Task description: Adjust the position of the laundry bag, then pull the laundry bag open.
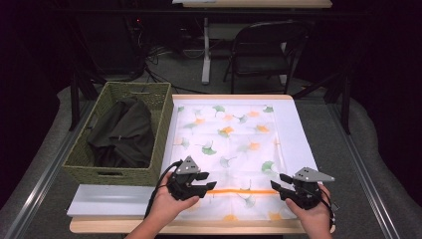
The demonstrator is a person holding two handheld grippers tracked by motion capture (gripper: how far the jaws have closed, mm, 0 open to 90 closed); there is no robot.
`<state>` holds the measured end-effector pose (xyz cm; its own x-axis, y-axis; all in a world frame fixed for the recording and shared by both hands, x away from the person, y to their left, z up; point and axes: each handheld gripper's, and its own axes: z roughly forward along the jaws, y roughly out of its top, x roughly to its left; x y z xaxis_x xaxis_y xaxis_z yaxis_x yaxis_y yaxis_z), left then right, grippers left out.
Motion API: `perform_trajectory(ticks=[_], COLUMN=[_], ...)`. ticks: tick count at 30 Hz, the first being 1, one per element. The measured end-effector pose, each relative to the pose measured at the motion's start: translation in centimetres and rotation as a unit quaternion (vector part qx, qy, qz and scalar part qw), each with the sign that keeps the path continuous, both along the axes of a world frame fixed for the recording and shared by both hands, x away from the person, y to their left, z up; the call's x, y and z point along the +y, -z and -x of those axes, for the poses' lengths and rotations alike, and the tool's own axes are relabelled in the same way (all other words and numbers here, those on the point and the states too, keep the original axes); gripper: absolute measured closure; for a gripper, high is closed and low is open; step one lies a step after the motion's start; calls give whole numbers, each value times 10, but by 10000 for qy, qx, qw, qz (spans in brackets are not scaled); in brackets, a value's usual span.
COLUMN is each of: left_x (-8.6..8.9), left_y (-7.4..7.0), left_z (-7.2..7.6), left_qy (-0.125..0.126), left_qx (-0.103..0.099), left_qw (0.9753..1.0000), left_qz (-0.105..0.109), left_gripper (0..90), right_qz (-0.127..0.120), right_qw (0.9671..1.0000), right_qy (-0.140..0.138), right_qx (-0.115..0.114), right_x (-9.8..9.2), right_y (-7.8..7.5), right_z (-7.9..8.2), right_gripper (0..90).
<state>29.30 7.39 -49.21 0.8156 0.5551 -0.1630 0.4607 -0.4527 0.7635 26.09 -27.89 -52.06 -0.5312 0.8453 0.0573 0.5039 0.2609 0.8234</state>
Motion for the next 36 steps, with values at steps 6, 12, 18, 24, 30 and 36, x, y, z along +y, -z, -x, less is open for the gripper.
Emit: perform_trajectory(ticks=[6, 12, 18, 24, 30, 36], left_x=[-21, -38, -59, -74, -85, -100], left_y=[-3, -8, -11, -11, -10, -5], left_z=[-10, -16, -21, -24, -25, -30], left_qy=[178, 316, 440, 490, 529, 624], left_qx=[97, 16, -49, -34, 16, 69], left_qw=[9997, 9995, 9990, 9987, 9985, 9979], left_qz=[96, 14, -78, -152, -158, -167], left_gripper=[586, 597, 596, 590, 579, 582], right_qz=[-38, -38, -70, -23, 31, 12], right_qw=[10000, 9999, 9996, 9997, 9995, 9992], right_qy=[27, 103, 137, 104, 211, 283], right_qx=[-23, 72, 225, 231, 229, 272], right_x=[-6, -8, -10, -12, -16, -20], right_y=[0, 2, 4, 2, 3, 4], right_z=[2, 2, 0, 0, -2, -4], right_gripper=[550, 549, 626, 688, 670, 665])
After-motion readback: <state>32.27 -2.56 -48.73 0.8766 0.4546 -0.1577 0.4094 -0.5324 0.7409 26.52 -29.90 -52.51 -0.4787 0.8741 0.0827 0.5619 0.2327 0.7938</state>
